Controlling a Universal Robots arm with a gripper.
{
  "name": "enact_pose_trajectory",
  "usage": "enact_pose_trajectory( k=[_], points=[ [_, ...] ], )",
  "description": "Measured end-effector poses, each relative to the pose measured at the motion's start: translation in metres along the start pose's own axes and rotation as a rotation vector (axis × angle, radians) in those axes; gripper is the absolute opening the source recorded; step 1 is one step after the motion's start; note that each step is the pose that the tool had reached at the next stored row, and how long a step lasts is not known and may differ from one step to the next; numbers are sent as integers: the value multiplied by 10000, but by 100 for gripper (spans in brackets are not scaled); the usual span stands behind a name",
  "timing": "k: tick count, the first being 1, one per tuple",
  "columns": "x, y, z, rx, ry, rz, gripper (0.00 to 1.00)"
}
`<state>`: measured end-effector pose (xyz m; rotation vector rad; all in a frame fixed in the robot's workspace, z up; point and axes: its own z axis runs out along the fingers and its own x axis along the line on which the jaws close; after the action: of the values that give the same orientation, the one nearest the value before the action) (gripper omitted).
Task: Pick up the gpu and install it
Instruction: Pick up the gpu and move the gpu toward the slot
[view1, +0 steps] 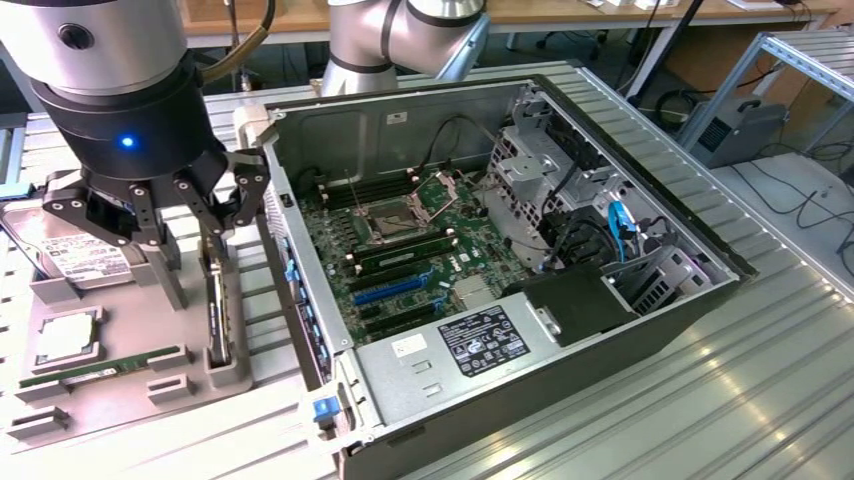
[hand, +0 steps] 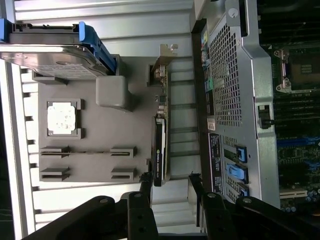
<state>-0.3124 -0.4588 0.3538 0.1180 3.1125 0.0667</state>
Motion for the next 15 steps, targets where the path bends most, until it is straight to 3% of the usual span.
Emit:
enact_pose_trajectory(
  k=[15],
  points=[
    [1,-2,38,0,-1,0,42]
  ],
)
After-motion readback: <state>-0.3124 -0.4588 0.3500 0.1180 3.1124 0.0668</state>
